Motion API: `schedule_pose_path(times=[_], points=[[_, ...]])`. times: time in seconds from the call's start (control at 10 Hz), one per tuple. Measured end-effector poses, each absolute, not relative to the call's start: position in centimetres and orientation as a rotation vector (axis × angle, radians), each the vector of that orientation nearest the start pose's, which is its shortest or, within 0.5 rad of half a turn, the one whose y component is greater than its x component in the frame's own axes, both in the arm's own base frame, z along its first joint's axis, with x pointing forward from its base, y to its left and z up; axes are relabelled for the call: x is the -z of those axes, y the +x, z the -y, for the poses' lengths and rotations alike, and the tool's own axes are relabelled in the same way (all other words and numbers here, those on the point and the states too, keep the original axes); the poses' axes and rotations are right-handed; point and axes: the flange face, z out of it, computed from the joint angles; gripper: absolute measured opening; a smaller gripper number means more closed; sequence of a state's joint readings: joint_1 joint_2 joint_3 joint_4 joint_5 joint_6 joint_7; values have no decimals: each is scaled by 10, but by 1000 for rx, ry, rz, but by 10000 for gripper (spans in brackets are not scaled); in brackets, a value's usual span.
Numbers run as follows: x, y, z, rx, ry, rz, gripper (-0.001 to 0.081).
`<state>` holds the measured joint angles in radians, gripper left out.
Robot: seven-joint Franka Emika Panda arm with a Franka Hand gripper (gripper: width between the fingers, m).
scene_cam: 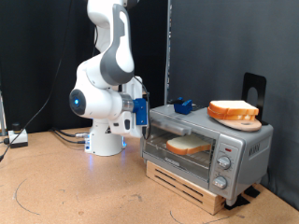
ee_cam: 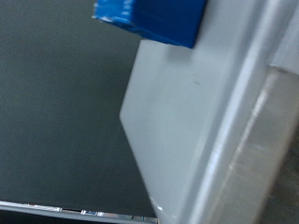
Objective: Make a piece of toast with the oven
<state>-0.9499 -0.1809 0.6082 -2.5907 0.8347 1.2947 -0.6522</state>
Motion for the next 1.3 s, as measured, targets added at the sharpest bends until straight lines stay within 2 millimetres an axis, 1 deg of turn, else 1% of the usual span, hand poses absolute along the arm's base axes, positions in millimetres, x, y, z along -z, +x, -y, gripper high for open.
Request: schedule_pose_path(times=[0.2, 0.3, 0.4, 0.5, 0.7, 0.9, 1.0, 1.2, 1.3], points=[[-324, 321, 5, -620, -1910, -75, 808], [-329, 318, 2, -610, -1930, -87, 808], [-332, 318, 5, -605, -1965, -139, 808], [-334, 320, 13, -594, -1998, -209, 808], [-334, 321, 36, -563, -2017, -311, 808], [-338, 321, 64, -540, -2009, -355, 808], [-338, 323, 74, -553, -1980, -356, 808], [-336, 321, 76, -568, -1998, -347, 808], [-334, 320, 84, -579, -2015, -353, 808]])
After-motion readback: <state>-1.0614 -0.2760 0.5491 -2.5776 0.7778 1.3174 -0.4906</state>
